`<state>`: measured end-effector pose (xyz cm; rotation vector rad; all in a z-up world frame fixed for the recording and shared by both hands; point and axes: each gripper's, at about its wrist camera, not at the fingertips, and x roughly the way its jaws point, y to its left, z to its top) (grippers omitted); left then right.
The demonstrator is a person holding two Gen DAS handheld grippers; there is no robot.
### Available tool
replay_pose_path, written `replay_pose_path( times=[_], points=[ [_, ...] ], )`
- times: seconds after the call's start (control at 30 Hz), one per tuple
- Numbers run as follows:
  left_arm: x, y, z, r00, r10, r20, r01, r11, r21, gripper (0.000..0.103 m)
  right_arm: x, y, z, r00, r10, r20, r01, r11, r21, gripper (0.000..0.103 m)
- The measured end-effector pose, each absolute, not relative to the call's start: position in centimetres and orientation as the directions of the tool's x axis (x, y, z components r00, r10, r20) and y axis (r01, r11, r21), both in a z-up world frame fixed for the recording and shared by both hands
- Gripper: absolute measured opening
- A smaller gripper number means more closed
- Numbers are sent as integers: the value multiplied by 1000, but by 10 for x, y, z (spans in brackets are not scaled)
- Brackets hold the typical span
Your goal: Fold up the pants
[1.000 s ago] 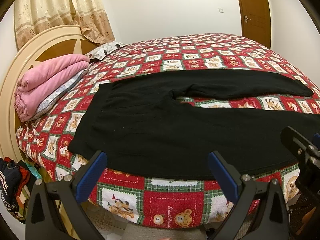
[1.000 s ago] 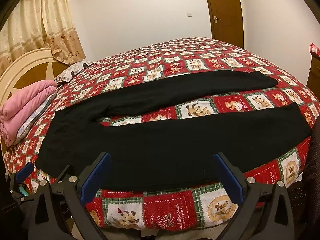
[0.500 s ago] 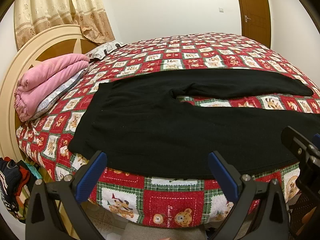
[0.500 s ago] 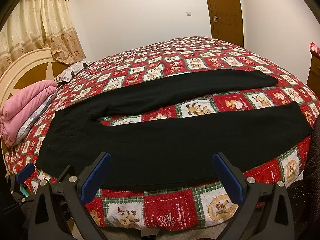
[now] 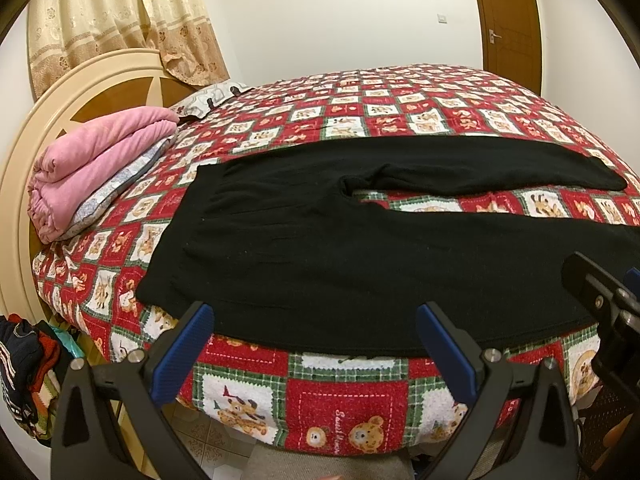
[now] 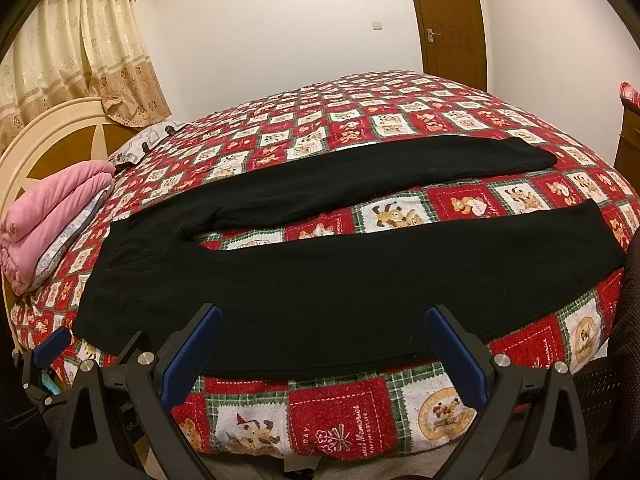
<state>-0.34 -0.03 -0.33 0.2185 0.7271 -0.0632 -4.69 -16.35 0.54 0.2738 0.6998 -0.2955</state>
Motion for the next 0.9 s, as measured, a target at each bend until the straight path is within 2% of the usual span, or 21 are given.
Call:
replay_pose_path(
  times=[0.9],
  points=[
    [4,-5,-18,713,21,-701,140,975,172,103,-42,-168,-4,707,-163,-688,369,915,162,102]
  ],
)
